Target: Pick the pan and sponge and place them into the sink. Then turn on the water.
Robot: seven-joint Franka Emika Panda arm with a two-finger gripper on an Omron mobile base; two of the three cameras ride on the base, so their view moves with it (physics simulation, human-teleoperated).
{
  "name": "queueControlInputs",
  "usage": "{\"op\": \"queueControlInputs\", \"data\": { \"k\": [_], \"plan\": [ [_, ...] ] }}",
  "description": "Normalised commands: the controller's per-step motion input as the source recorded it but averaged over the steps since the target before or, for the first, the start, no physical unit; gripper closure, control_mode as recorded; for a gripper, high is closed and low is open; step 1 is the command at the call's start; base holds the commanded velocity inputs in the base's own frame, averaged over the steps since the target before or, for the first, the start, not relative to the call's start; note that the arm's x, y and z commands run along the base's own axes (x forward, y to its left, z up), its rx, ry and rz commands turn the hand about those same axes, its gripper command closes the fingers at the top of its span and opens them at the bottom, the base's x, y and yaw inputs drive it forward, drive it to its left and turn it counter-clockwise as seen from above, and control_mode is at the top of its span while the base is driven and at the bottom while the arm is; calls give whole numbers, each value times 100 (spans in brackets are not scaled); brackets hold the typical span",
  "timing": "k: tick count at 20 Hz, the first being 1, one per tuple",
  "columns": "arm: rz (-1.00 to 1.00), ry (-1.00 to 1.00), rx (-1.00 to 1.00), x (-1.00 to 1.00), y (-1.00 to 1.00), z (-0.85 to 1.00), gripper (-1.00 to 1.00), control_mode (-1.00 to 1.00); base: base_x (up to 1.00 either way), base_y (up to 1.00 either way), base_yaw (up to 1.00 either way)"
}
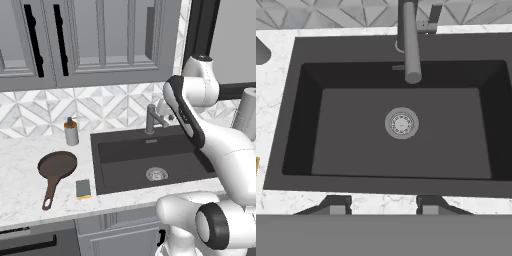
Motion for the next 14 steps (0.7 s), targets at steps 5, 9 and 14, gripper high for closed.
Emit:
{"op": "queueControlInputs", "data": {
  "k": [5, 9, 14],
  "plan": [
    [-1, 2, 0, -17, 33, -23, -100, -100, 0, 0, 0],
    [-3, 0, 0, -50, 100, -49, -100, -100, 0, 0, 0],
    [6, 9, 0, -15, 100, -31, -100, -100, 0, 0, 0]
  ]
}}
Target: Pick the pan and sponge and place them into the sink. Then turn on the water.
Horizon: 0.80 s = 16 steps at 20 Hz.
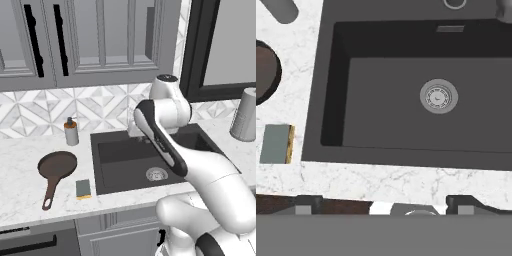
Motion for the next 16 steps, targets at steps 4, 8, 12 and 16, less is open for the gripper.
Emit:
{"op": "queueControlInputs", "data": {
  "k": [4, 8, 12, 16],
  "plan": [
    [14, 35, -1, 25, 100, -34, -100, -100, 0, 0, 0],
    [0, 18, -3, 29, 73, -37, -100, -100, 0, 0, 0],
    [0, 5, -13, 17, 79, -52, -100, -100, 0, 0, 0],
    [0, 4, -9, 48, 100, -89, -100, -100, 0, 0, 0]
  ]
}}
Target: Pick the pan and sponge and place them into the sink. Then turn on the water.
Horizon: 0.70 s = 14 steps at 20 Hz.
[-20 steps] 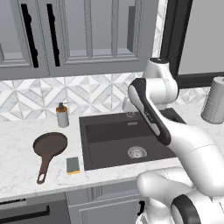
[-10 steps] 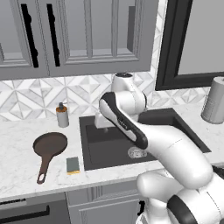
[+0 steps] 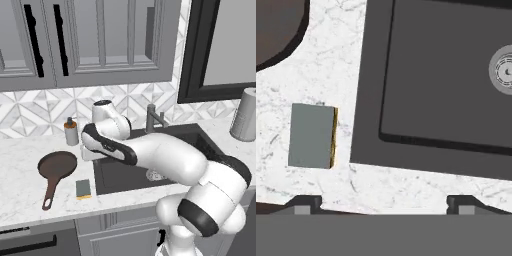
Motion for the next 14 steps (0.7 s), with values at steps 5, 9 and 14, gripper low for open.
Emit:
{"op": "queueControlInputs", "data": {
  "k": [5, 9, 14],
  "plan": [
    [0, 11, -2, 40, 96, -69, -100, -100, 0, 0, 0],
    [0, 3, 0, 18, 68, -21, -100, -100, 0, 0, 0],
    [0, 0, 0, 11, 43, -5, -100, -100, 0, 0, 0]
  ]
}}
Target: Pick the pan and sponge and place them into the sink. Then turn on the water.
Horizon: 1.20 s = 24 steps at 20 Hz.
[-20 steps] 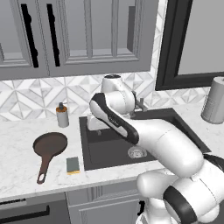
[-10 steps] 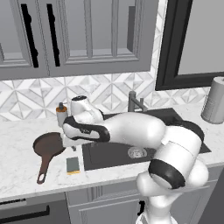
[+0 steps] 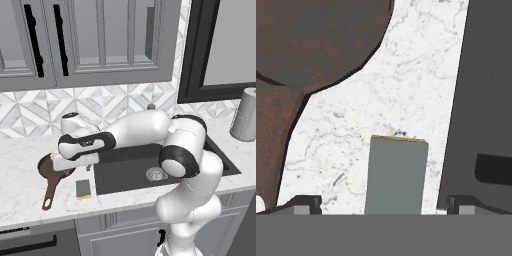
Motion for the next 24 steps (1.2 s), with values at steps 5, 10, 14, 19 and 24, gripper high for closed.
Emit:
{"op": "queueControlInputs", "data": {
  "k": [5, 10, 14, 19, 24],
  "plan": [
    [0, 0, 0, 2, 29, -13, -100, -100, 0, 0, 0],
    [-3, 0, 0, 0, 20, -14, -100, -100, 0, 0, 0],
    [-4, 0, 0, 0, 31, -17, -100, -100, 0, 0, 0],
    [-5, 0, 0, 0, 36, -20, -100, -100, 0, 0, 0],
    [-7, 0, 0, 0, 35, -16, -100, -100, 0, 0, 0]
  ]
}}
